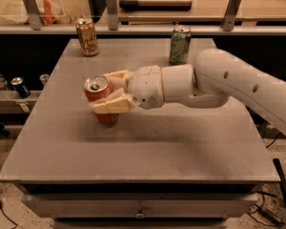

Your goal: Knock coke can over

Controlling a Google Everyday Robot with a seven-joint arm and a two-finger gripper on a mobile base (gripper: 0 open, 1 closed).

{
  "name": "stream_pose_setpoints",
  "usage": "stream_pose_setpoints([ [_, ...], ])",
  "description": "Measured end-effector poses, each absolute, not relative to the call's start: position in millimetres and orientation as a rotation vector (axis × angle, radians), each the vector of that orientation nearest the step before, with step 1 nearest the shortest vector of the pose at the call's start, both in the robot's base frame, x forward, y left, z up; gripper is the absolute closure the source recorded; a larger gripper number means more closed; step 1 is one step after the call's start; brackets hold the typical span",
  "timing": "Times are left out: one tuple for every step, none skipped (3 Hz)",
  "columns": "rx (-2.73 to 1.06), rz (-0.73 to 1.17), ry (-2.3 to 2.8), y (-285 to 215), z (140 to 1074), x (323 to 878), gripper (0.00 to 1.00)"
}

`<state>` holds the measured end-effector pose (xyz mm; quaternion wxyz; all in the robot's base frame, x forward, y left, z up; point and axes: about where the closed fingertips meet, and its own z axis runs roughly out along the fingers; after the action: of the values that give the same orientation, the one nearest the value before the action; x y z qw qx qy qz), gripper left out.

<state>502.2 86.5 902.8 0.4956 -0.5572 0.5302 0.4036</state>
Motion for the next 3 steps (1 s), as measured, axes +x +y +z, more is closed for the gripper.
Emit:
stream_pose_setpoints([
  [-1.362,0.866,1.280,61,920,517,1.00],
  [-1.475,0.769,1.202,50,935,525,1.00],
  [-1.709,0.620,1.085,61,941,517,1.00],
])
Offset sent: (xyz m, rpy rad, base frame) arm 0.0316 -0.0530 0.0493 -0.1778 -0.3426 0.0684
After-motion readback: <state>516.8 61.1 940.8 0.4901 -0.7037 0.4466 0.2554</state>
